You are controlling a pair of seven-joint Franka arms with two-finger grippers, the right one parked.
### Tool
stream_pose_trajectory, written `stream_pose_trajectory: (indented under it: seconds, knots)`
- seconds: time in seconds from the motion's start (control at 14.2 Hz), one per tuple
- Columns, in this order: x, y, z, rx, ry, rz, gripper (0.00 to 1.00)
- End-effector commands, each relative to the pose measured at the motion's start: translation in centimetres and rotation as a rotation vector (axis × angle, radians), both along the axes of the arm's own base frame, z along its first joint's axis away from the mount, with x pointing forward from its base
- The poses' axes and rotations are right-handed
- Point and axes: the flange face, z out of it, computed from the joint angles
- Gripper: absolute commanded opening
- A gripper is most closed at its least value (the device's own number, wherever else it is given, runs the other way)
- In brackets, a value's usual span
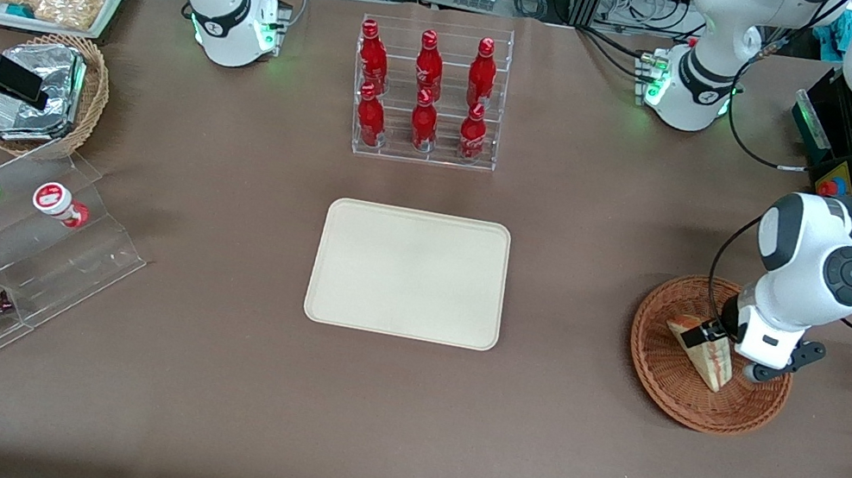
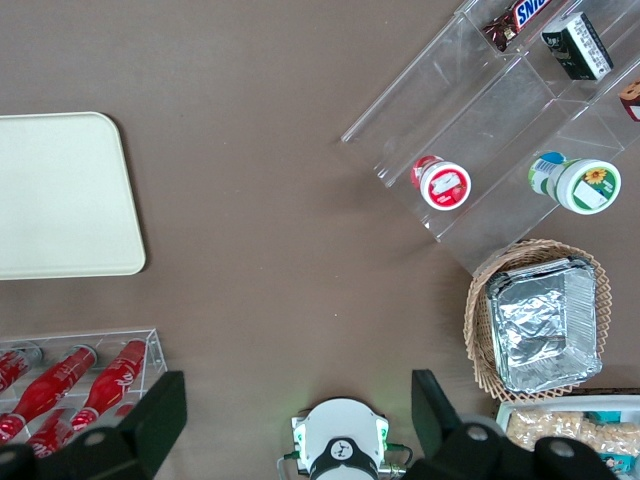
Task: Place sandwich from basket to tray
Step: 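Lower the open left gripper around the wrapped sandwich in the basket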
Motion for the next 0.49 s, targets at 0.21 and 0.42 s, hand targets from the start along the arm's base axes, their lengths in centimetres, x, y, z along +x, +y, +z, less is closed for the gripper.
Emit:
stream_pose_trajectory:
  seconds: [0.21,0.42]
  knots:
    - [0.33,0.33,-0.55,0.005,-0.011,0.007,0.35]
    - [0.34,0.25,-0.16,0.006,-0.014,-0.002,0.18]
